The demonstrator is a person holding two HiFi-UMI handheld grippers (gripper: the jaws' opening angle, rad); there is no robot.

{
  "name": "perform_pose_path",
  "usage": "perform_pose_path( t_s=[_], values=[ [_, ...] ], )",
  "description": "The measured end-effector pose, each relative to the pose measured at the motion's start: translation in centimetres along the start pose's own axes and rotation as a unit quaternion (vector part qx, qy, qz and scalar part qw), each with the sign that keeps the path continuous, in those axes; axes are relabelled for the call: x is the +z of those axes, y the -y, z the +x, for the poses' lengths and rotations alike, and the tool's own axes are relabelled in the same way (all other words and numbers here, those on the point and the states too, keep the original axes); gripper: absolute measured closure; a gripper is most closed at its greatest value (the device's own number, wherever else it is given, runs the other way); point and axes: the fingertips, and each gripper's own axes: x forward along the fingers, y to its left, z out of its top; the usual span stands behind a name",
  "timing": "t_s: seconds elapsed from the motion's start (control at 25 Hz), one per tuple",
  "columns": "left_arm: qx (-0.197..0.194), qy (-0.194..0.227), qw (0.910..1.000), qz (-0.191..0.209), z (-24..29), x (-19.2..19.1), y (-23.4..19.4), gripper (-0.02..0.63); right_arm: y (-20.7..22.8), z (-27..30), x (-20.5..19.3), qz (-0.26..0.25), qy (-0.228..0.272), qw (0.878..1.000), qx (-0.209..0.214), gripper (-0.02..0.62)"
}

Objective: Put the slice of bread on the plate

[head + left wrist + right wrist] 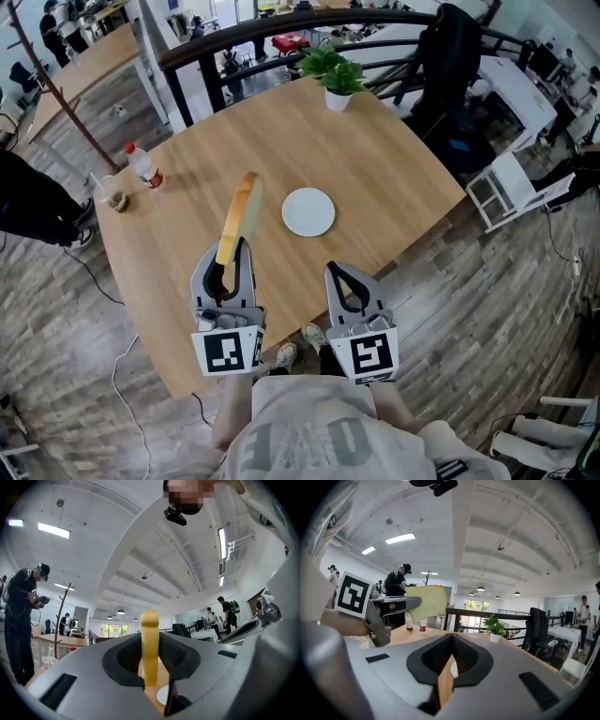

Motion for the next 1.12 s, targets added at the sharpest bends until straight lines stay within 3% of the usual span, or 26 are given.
perform_pose_path(
  t_s=[0.2,0.36,0.76,1.0,1.12],
  values=[
    [0.017,0.021,0.9996,0.002,3.5,2.3,2.6,0.517,4.8,0.3,1.3,0.037,0.046,0.997,0.040,0.578],
    [0.010,0.025,0.9994,0.020,5.7,2.7,4.2,0.517,8.4,0.6,1.1,0.050,0.044,0.998,0.020,0.578],
    [-0.019,0.003,0.9983,0.055,8.2,1.5,5.1,0.517,10.6,1.0,0.2,0.091,0.044,0.995,-0.009,0.578],
    [-0.039,-0.057,0.9868,0.146,8.9,-1.4,4.4,0.517,10.2,1.1,-0.8,0.101,0.029,0.994,-0.030,0.578],
    [-0.044,-0.072,0.9832,0.162,9.4,-3.0,4.2,0.518,10.2,1.0,-1.2,0.108,0.024,0.993,-0.040,0.578]
  ],
)
